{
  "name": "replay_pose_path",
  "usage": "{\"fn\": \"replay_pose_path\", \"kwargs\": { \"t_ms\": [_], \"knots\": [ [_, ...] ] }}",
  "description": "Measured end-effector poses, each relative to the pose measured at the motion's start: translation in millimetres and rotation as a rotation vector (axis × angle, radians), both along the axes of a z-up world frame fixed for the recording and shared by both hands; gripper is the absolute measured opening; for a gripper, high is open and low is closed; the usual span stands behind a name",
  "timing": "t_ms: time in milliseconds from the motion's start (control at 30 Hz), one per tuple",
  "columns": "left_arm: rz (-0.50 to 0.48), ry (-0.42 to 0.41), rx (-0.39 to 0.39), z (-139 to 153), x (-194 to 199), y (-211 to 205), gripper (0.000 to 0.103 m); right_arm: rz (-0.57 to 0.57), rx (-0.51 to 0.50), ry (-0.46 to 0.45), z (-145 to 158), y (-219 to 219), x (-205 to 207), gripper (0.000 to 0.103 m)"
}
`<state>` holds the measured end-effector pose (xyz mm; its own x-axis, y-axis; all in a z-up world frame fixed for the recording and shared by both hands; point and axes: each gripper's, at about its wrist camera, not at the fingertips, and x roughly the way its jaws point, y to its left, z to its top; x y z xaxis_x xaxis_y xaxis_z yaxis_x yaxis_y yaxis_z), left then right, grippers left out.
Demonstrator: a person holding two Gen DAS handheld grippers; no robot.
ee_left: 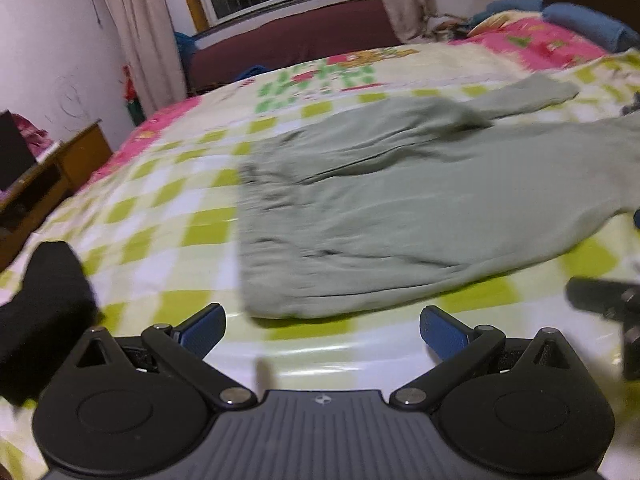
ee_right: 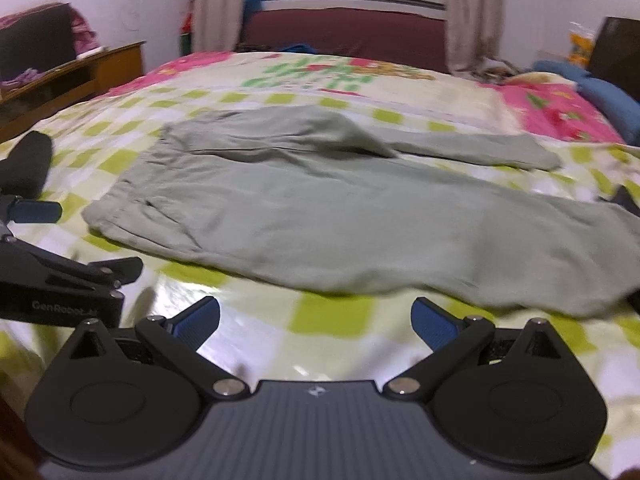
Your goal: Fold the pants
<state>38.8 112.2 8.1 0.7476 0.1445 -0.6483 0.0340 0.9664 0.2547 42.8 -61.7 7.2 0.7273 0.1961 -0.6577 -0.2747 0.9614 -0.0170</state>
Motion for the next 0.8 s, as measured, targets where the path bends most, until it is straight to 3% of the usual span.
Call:
{"fn": "replay_pose_path", "kwargs": {
  "t_ms": [67,167,233,433,533,667,800],
  "knots": [
    [0.002,0.014,0.026,-7,8,11,0.103,0.037,-0.004,0.007,-5,13,11,0.099],
    [-0.017,0.021,0.018,-11,19,22,0.103,0.098,-0.054,0.002,-14,33,24,0.088],
    [-0.043,0.033,0.008,-13,25,26,0.101,0.143,-0.076,0.01,-18,42,30,0.086],
    [-0.121,0.057,-0.061,-17,37,35,0.075,0.238,-0.119,-0.006,-22,56,42,0.077],
    [-0.128,0.06,-0.074,-16,39,40,0.059,0.278,-0.131,-0.002,-22,58,45,0.068],
    [-0.139,0.065,-0.101,-15,41,49,0.048,0.288,-0.129,0.027,-25,64,52,0.027],
    [-0.113,0.065,-0.152,-10,35,67,0.042,0.298,-0.127,0.043,-21,79,49,0.012]
  ]
}}
